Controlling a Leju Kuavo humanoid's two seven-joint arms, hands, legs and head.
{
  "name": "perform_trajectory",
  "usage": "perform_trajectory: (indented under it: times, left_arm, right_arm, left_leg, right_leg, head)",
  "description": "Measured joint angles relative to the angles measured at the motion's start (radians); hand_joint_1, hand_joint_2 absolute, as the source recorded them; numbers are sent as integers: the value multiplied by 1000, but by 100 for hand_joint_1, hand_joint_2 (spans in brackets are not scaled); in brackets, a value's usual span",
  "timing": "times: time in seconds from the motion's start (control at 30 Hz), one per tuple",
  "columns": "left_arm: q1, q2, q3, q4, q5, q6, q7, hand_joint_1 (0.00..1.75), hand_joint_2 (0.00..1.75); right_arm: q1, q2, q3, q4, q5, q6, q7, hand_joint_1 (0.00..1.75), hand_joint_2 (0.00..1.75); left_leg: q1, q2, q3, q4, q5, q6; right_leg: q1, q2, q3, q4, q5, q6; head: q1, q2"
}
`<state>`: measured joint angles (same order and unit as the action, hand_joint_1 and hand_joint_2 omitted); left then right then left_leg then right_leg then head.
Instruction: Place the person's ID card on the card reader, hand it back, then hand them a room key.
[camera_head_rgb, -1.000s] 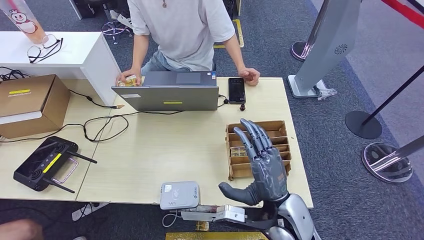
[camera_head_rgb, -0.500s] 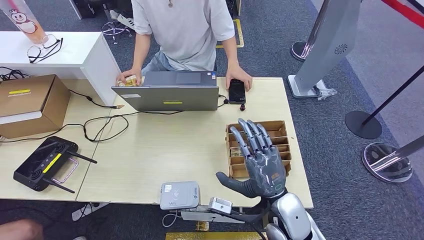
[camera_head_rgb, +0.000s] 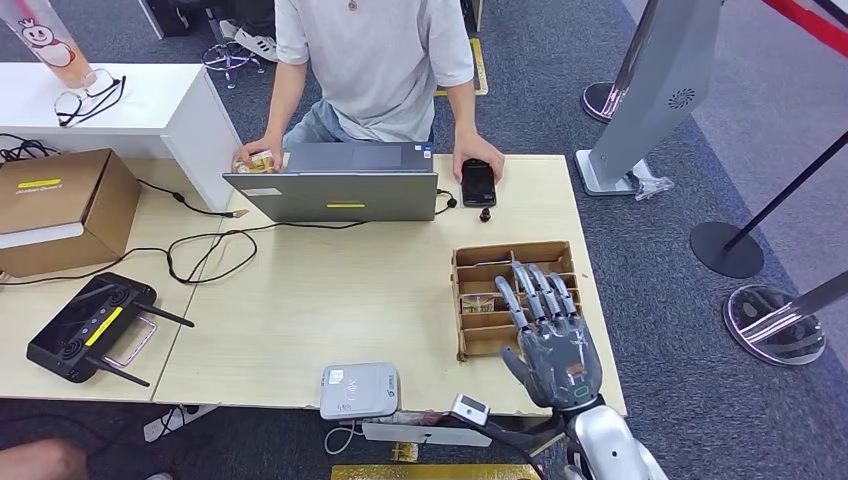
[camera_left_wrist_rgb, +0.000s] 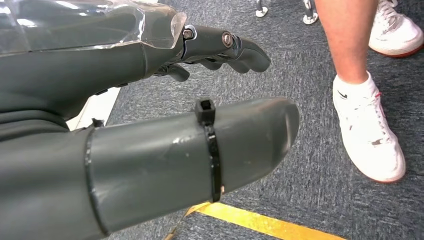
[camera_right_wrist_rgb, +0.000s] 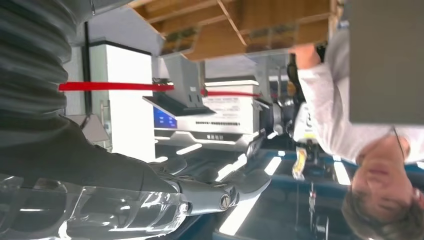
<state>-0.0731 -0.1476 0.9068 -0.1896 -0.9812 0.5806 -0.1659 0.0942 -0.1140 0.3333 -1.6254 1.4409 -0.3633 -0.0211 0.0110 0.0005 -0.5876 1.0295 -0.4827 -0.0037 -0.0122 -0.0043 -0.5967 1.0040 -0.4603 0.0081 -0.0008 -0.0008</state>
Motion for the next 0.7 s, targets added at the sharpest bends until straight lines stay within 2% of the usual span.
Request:
perform_trajectory:
  times: [0.27,0.7]
  left_arm:
    - [1,-2,0,0,-3,-2,-12,0,0]
    - [0,-6,0,0,-16,-15,-17,0,0]
  right_arm:
    - [72,-45,-20,-58,4,133,42,0,175]
    - [87,-90,-27,-67,1,233,70,0,175]
  left_leg:
    - [0,0,0,0,0,0]
    - [0,0,0,0,0,0]
  right_leg:
    - [0,0,0,0,0,0]
    - [0,0,0,0,0,0]
  head:
    - [0,0]
    - [0,0]
